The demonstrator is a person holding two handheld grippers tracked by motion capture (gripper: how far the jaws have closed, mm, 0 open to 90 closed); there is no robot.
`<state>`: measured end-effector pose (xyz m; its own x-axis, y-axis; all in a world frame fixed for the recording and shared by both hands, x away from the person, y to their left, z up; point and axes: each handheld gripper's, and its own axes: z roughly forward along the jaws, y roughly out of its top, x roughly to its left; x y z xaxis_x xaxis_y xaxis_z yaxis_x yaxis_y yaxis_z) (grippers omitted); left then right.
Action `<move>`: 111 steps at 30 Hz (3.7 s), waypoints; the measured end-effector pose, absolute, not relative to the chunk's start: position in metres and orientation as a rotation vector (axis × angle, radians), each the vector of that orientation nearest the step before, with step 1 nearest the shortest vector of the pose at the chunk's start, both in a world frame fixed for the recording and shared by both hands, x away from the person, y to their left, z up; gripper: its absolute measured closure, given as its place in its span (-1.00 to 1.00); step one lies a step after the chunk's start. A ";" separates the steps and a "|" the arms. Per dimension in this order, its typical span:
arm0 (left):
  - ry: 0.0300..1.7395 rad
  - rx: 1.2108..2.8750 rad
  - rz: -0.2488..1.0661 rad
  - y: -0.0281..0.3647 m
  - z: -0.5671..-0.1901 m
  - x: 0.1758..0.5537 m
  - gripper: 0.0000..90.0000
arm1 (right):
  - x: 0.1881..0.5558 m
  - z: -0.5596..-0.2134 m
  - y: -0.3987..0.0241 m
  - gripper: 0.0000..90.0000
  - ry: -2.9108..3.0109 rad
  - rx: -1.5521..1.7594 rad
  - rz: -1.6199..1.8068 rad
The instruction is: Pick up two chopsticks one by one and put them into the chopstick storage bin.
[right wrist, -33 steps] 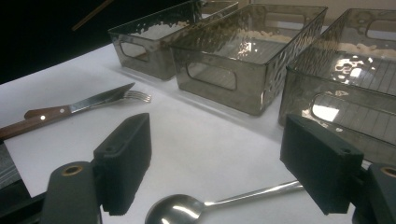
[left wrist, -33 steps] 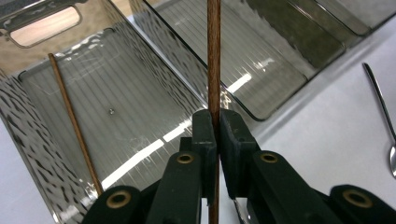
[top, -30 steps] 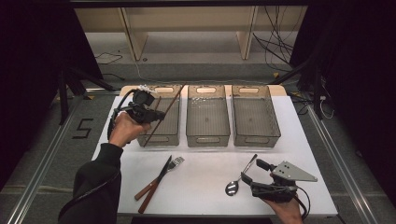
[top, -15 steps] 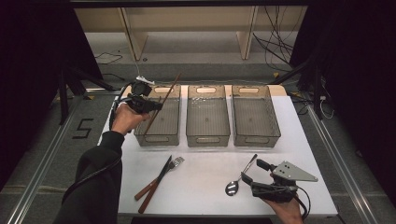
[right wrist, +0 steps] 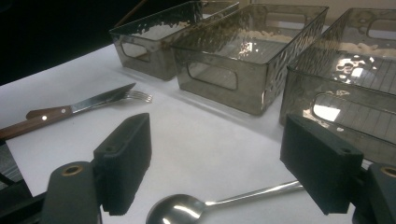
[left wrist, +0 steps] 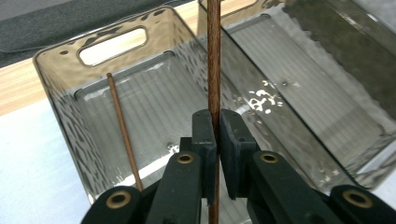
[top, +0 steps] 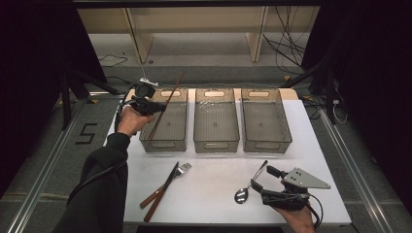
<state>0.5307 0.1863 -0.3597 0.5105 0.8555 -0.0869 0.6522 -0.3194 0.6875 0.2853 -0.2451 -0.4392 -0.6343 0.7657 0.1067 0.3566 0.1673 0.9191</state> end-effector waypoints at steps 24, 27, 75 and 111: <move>1.312 2.065 0.419 0.196 -0.387 0.538 0.87 | 0.285 -0.439 -0.245 -0.44 2.068 1.061 1.461; 1.324 2.073 0.409 0.196 -0.391 0.538 0.87 | 0.285 -0.439 -0.245 -0.44 2.068 1.063 1.462; 1.141 1.898 0.283 0.193 -0.380 0.430 -0.54 | 0.312 -0.413 -0.253 -0.44 2.314 0.845 1.303; 1.009 1.819 0.375 0.201 -0.421 0.340 -0.60 | 0.358 -0.418 -0.227 -0.42 2.683 0.602 0.836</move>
<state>0.3395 0.2013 -0.4211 0.6065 0.7751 -0.1774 0.4715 -0.1710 0.8651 0.3578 -0.2272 -0.4182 -0.8783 0.4610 -0.1273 0.3070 0.7476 0.5889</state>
